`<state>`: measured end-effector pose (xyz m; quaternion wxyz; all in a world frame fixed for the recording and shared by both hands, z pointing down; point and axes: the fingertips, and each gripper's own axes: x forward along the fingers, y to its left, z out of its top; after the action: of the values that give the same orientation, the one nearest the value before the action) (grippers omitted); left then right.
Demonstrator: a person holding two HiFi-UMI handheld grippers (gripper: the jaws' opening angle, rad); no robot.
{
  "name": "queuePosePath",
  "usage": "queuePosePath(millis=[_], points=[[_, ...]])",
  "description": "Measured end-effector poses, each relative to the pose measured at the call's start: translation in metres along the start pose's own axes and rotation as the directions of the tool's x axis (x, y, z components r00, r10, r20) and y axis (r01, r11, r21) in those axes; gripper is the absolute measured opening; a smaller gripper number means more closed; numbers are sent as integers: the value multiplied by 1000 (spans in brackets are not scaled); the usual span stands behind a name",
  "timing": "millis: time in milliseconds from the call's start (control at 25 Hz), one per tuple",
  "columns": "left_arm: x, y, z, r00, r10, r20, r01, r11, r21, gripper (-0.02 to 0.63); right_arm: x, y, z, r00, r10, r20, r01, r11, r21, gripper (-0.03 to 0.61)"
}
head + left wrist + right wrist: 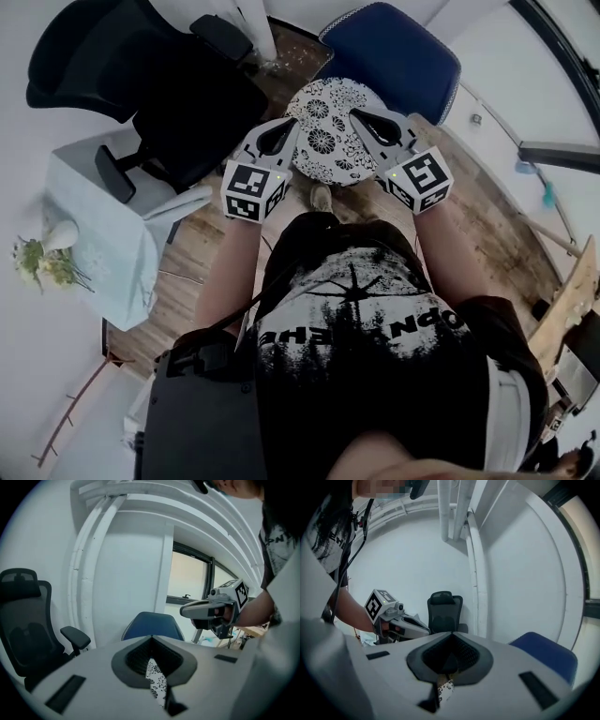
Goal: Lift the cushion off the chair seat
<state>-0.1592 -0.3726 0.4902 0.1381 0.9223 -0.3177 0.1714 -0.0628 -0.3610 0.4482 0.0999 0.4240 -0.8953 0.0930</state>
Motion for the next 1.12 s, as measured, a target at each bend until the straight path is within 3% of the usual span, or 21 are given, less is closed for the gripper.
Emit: queuePosePath(millis=[520,680,800,1000,1120], points=[[54,51,-66,986,24,-163,-42,994,-102,17,36,-22,-41,1000,-7,-22,9,996,93,18],[74,66,-108,972,28,-233,-65,987,-150,22,43,-28,-55,1000,0,-30,3,995,100,18],[86,76,-138,962,29,-271,-79,982,-173,69,52,-33,-62,1000,1,-22,2,995,96,18],[111,85,-200,929,1,-371,-100,964,-248,150,63,-41,-82,1000,-9,-19,11,996,88,18],[127,92,-222,911,-25,-412,-87,964,-251,153,73,-41,-96,1000,-3,-26,5,997,81,18]])
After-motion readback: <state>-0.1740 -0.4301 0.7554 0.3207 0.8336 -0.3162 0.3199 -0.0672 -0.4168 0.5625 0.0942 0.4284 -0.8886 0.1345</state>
